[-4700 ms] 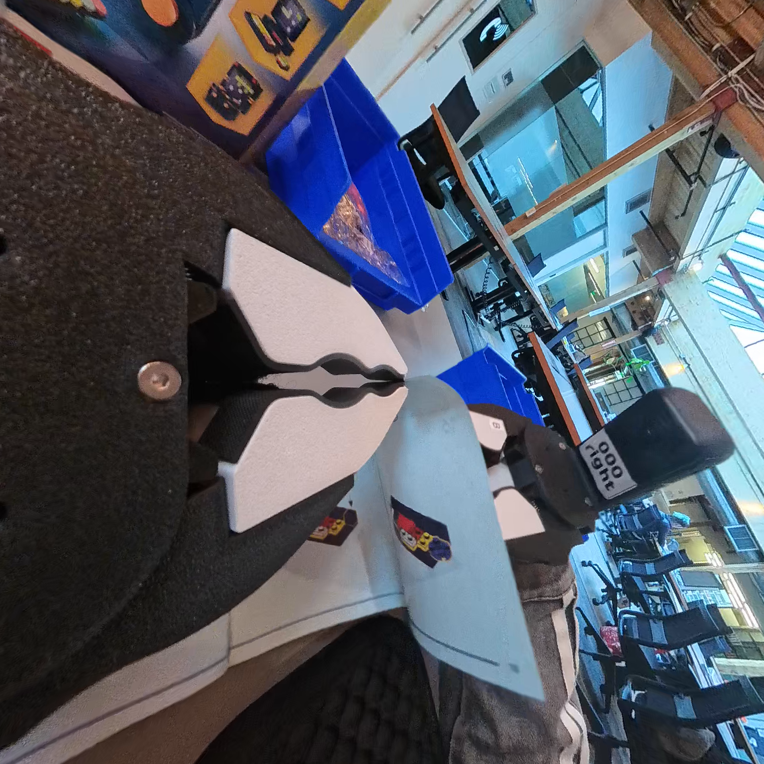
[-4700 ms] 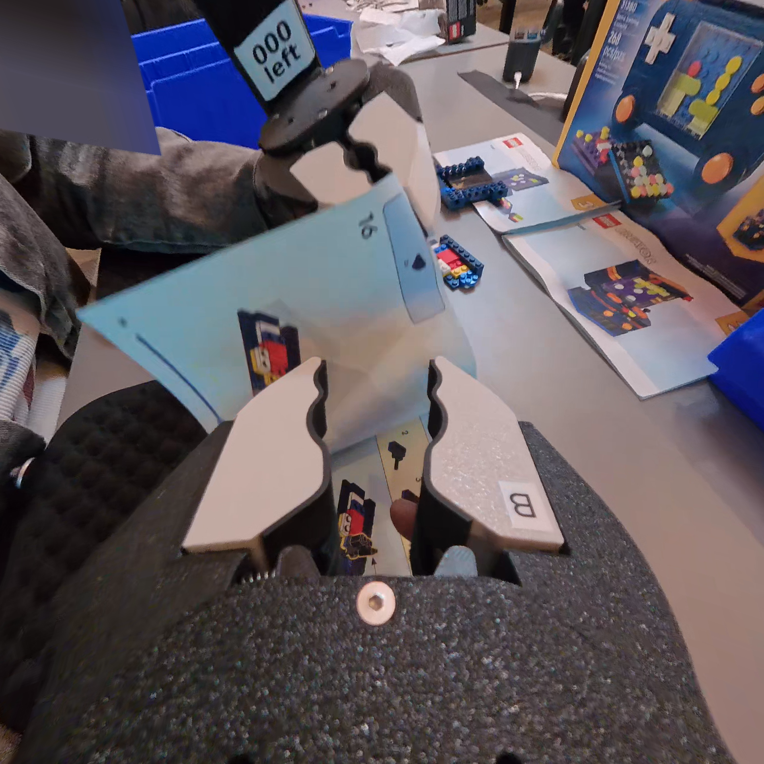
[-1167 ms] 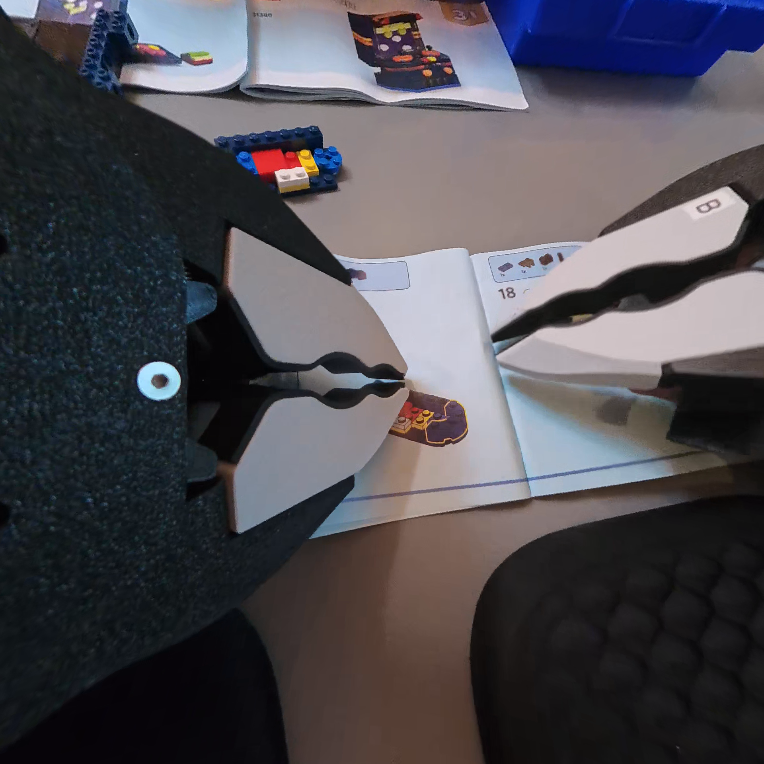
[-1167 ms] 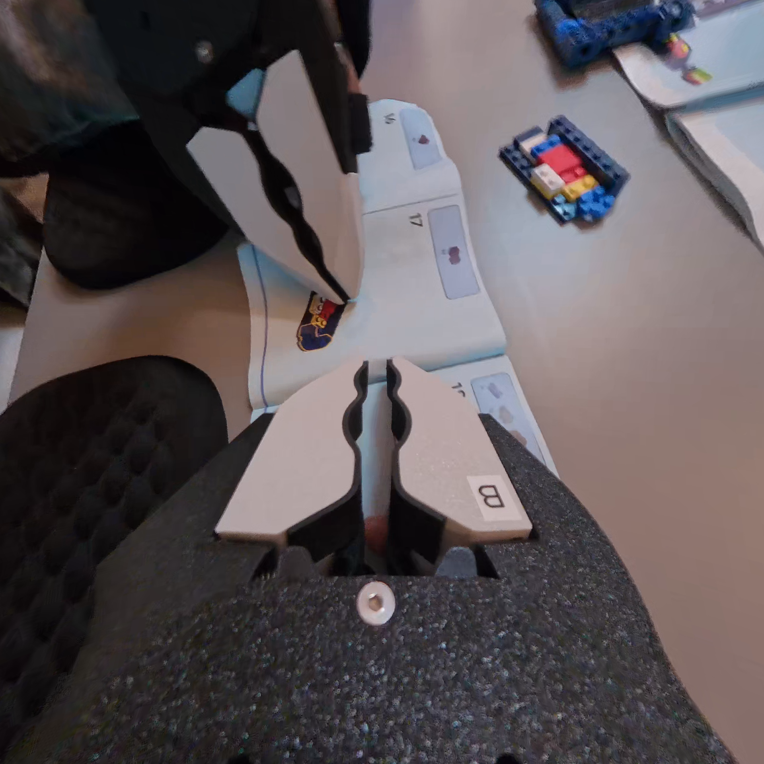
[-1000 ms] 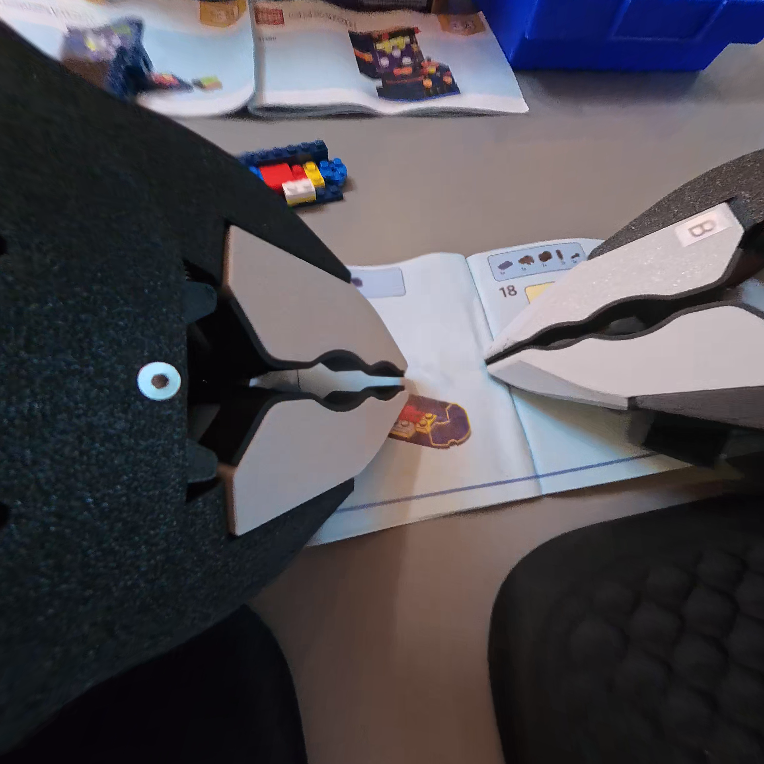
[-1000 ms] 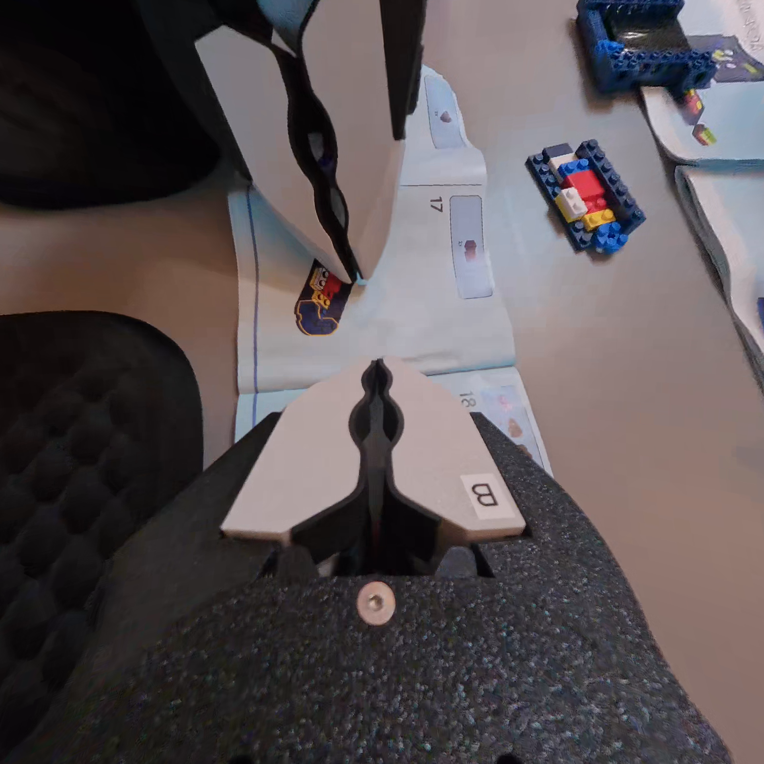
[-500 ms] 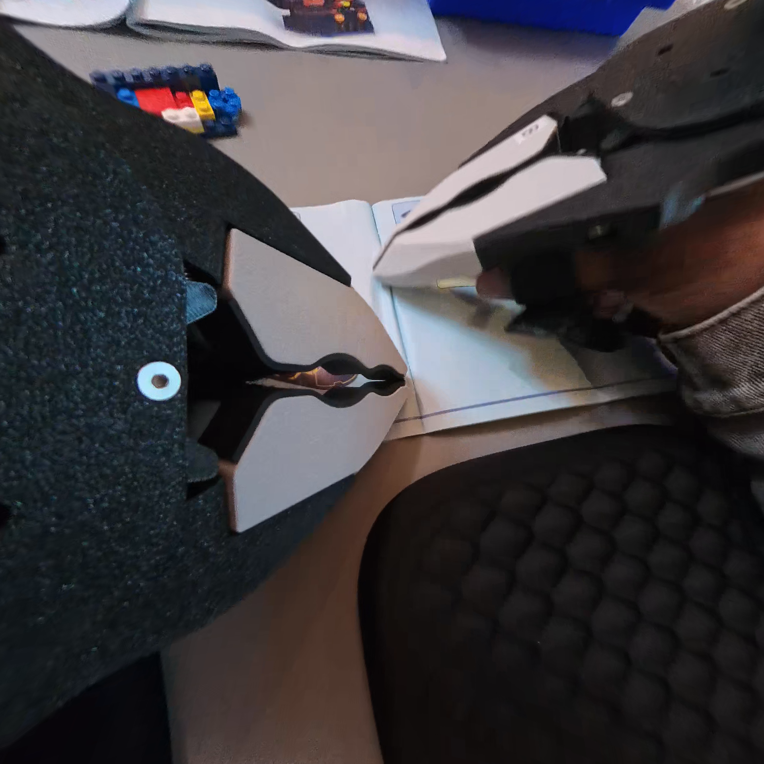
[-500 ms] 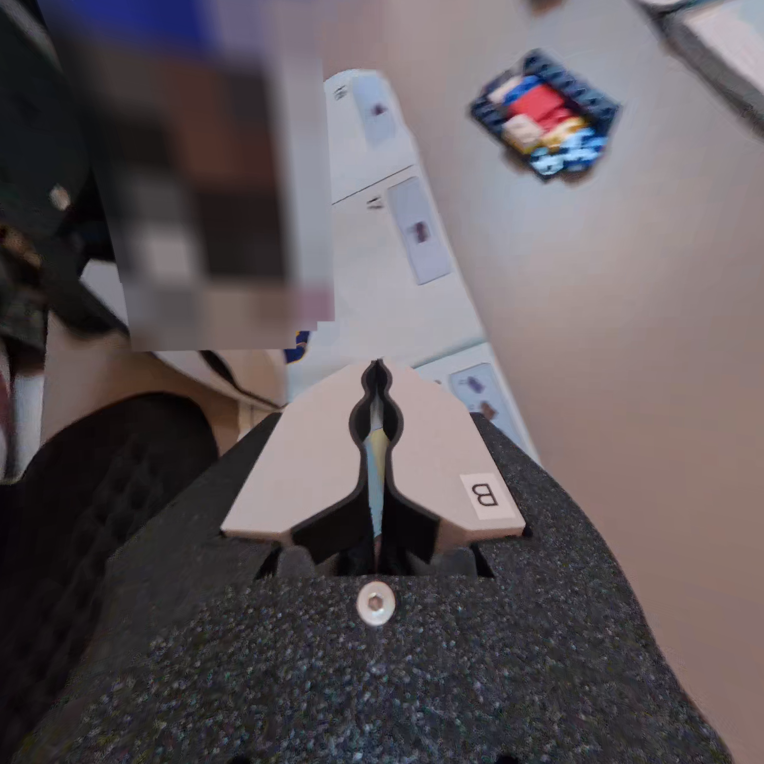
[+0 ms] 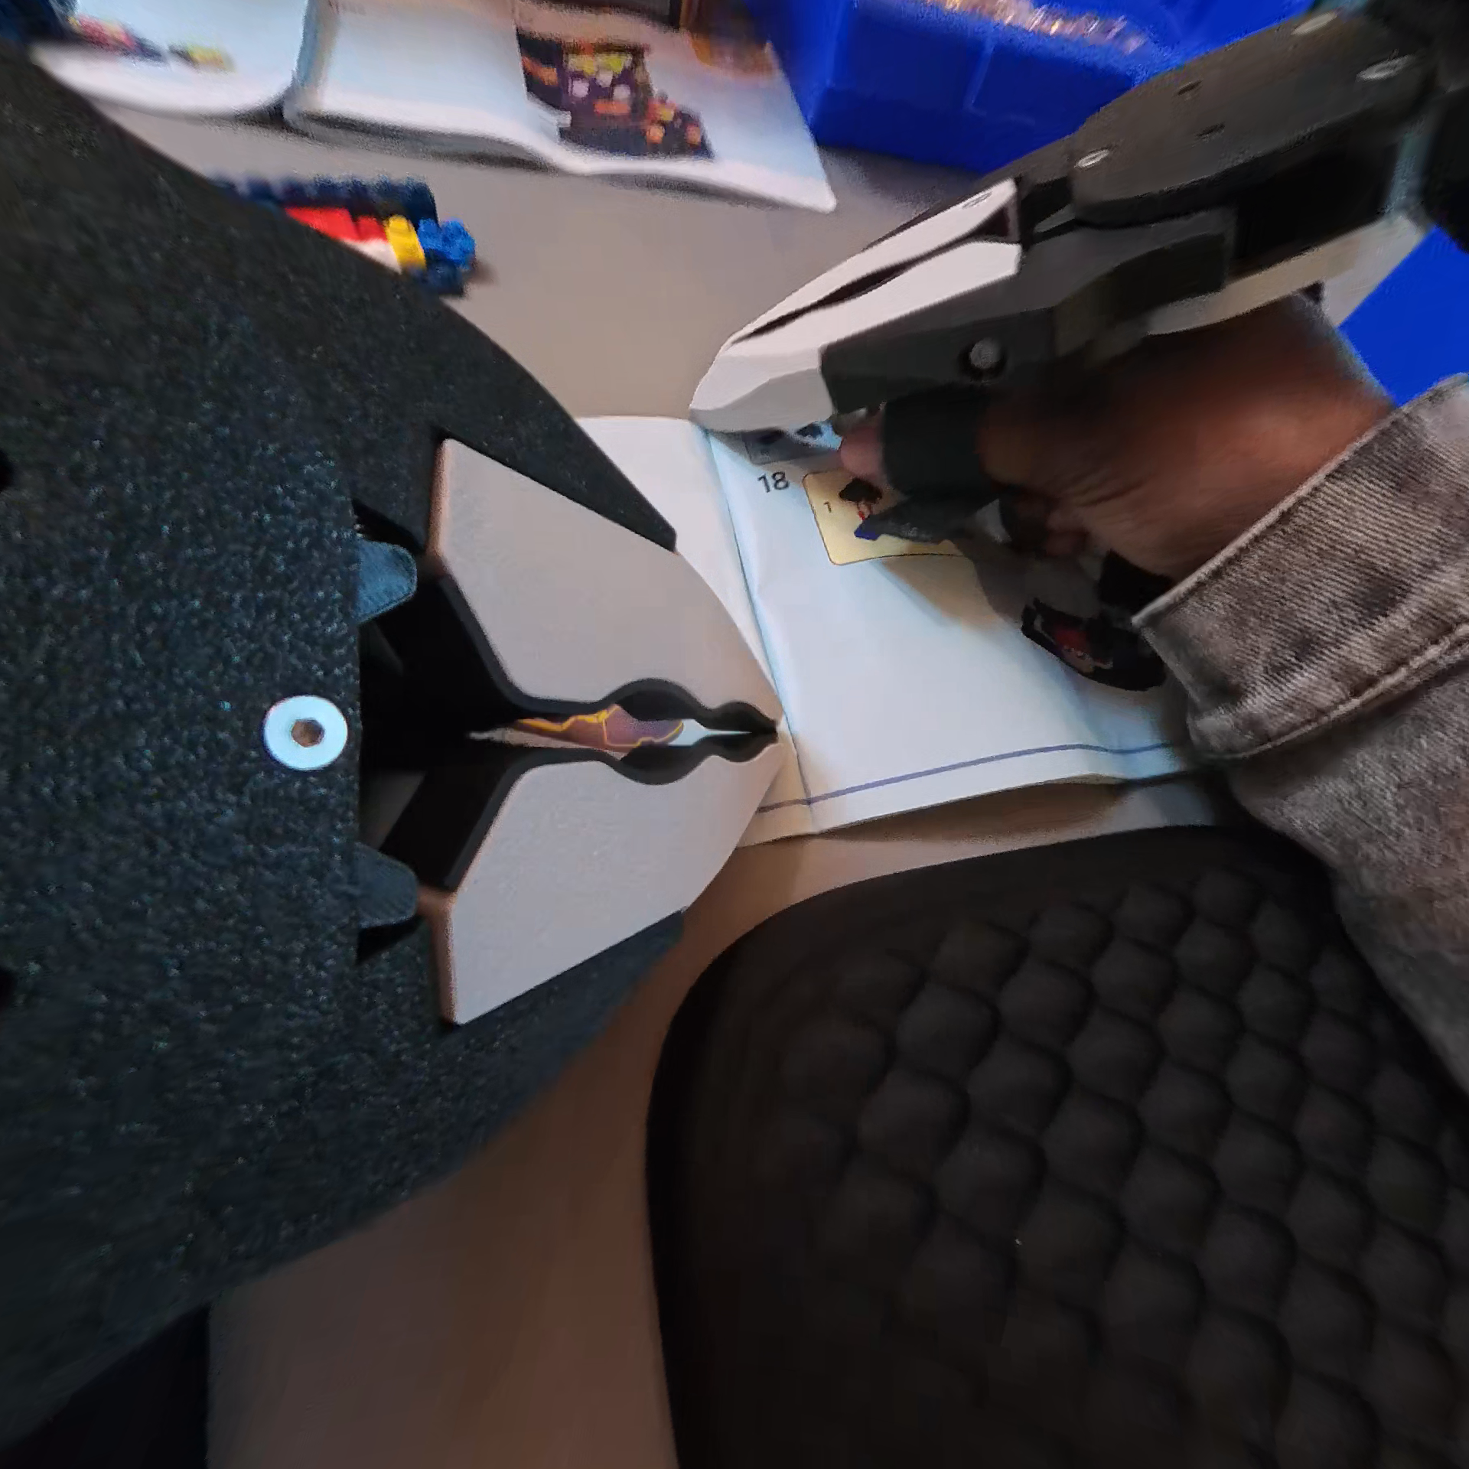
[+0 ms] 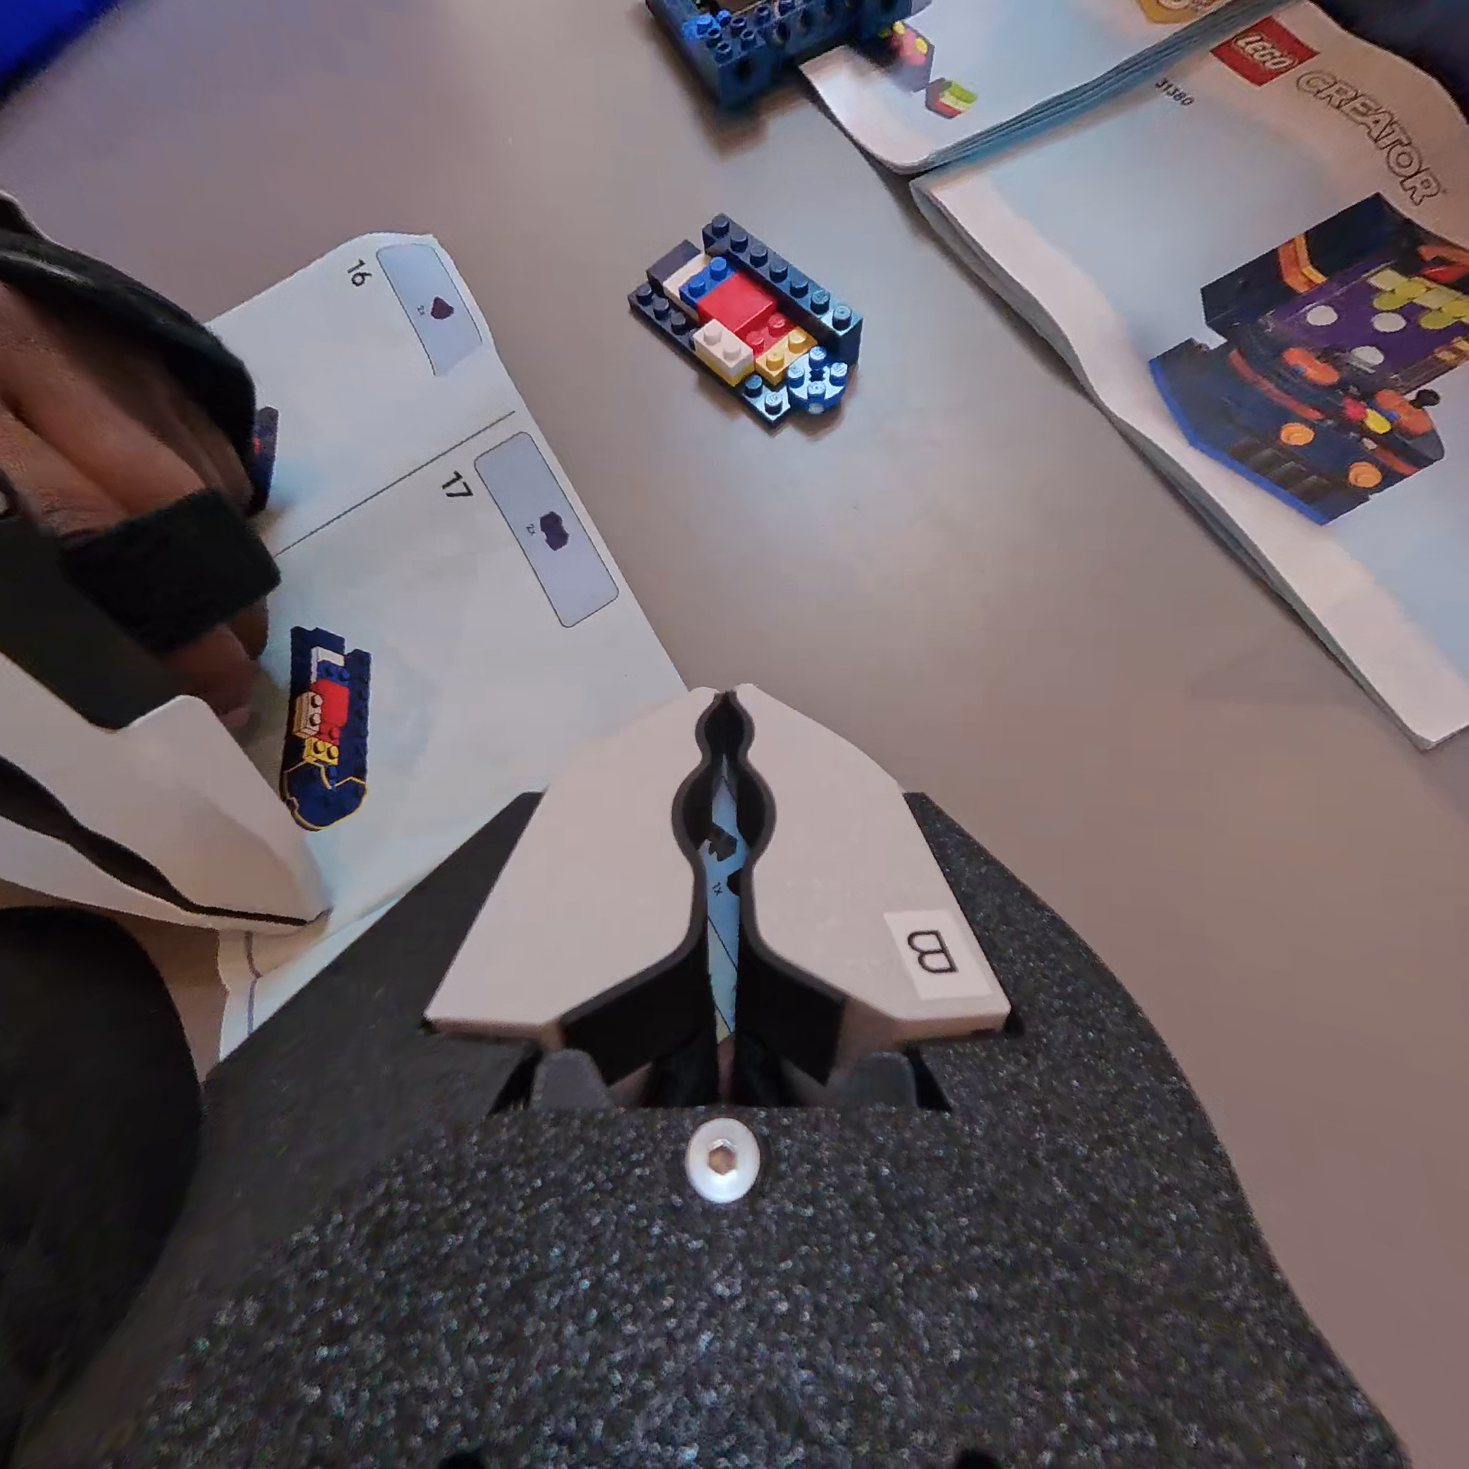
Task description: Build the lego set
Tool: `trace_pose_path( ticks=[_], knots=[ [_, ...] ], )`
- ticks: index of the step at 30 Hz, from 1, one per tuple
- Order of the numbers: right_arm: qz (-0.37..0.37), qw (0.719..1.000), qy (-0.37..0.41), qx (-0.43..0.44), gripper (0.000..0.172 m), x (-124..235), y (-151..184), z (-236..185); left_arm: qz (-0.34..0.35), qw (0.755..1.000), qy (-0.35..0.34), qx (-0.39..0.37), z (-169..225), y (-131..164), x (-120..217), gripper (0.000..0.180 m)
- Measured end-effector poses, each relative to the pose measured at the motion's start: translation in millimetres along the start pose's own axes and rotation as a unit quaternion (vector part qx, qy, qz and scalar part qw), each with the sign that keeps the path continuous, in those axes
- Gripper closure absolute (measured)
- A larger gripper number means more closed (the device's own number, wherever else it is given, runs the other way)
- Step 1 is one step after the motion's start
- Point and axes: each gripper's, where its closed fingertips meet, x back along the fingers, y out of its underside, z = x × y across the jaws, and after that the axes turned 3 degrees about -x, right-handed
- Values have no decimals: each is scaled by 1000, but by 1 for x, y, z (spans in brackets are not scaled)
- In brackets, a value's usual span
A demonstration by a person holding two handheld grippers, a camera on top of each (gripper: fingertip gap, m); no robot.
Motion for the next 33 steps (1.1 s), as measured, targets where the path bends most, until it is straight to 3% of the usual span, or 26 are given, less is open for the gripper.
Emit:
trace_pose_path(
  ticks=[3, 5, 8, 11, 16, 21, 24, 28, 33],
  knots=[
    [3, 1000, -18, 13, 172, 1, 0, -6, -6, 998, -33, -55, -3, -8, 6, 172],
    [6, 1000, -23, 16, 172, 2, -1, -8, 31, 997, -41, -58, 0, -27, 16, 171],
    [27, 999, -43, 14, 165, 6, -5, -11, 81, 995, -61, -14, 1, -45, 38, 166],
    [81, 995, -63, 16, 141, 17, -17, -15, 134, 983, -110, 56, -10, -48, 70, 158],
    [196, 979, -41, 42, 87, 42, -46, -15, 223, 937, -188, 191, -26, -34, 151, 132],
    [155, 986, -51, 41, 82, 48, -67, -53, 237, 876, -308, 285, -34, -6, 249, 125],
    [152, 982, -90, 62, 83, 39, -80, -94, 189, 851, -381, 307, -35, 6, 302, 121],
    [222, 965, -131, 55, 87, 21, -94, -120, 27, 802, -505, 319, -31, 52, 361, 120],
    [287, 938, -189, -43, 89, 23, -99, -117, -94, 751, -513, 405, -2, 122, 368, 117]
  ],
)
